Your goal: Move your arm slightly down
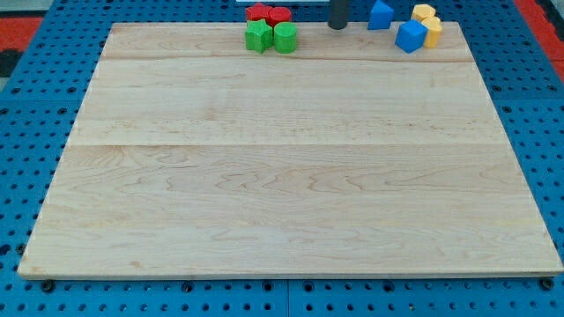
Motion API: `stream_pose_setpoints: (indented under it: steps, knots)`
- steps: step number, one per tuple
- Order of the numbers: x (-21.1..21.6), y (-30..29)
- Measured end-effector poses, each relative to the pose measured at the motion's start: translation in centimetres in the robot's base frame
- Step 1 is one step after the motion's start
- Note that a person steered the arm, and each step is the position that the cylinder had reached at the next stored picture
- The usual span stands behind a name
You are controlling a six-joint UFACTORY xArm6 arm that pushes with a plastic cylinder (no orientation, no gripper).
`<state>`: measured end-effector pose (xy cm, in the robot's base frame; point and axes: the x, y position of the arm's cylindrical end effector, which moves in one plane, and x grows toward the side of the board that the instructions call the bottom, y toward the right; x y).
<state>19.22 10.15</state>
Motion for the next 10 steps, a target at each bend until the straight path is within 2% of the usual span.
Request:
stream_pose_setpoints:
  steps: [1, 4, 5, 8, 10]
  knots:
    - [0.0, 2.1]
    - [0.0, 1.4]
    - [1.9, 1.4]
    - [3.4, 1.4]
    - [10.3, 2.2]
